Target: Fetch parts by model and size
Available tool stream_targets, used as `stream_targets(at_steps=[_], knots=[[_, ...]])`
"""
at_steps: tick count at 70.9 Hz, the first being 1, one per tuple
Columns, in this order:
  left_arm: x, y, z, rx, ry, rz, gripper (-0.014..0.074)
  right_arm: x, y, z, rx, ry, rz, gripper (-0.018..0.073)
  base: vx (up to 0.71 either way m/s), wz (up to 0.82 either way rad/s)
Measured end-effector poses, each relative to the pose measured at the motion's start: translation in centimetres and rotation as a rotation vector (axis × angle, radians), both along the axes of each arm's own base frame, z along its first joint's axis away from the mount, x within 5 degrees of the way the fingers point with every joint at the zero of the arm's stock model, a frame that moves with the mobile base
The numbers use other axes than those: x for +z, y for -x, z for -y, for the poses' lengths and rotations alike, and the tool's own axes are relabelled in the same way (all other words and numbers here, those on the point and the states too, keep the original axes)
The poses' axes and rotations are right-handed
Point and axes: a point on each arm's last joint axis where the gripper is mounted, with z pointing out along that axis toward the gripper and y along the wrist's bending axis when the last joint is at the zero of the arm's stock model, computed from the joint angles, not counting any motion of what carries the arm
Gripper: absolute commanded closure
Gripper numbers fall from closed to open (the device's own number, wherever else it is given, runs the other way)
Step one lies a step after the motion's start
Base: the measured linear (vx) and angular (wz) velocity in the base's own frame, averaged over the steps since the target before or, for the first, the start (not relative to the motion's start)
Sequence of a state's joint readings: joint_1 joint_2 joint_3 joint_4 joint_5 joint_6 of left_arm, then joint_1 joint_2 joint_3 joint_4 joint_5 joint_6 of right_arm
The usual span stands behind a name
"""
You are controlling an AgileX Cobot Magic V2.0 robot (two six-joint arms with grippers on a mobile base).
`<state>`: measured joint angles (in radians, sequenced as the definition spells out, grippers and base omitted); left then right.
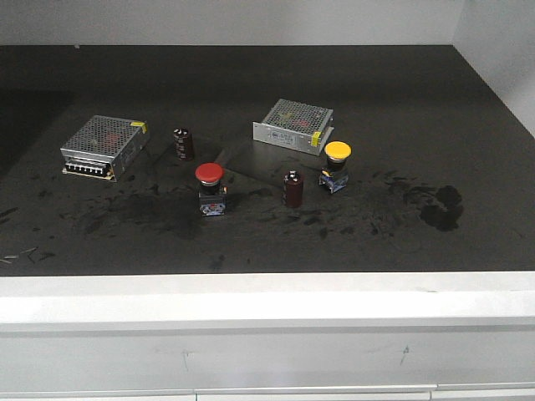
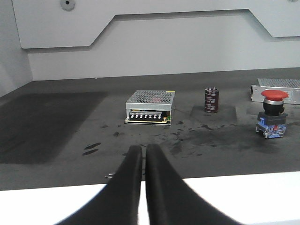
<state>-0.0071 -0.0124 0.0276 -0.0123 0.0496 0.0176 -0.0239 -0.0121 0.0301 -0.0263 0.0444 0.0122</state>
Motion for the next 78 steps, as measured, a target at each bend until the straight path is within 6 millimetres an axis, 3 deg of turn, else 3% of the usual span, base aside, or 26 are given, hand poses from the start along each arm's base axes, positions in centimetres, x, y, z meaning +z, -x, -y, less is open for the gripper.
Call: stream_targets(at_steps=[61,78], knots=[[0.2,0.0,0.0,0.0,-0.002,0.026,0.0603,0.0,0.0,0.0,0.0,0.0,0.0,0.0569,0.0,0.0],[2.4,0.4,-0.1,0.005,0.015,0.27,0.0603,0.7,0.0,0.0,0.002,0.004,0.079,0.0569,0.0,0.0]])
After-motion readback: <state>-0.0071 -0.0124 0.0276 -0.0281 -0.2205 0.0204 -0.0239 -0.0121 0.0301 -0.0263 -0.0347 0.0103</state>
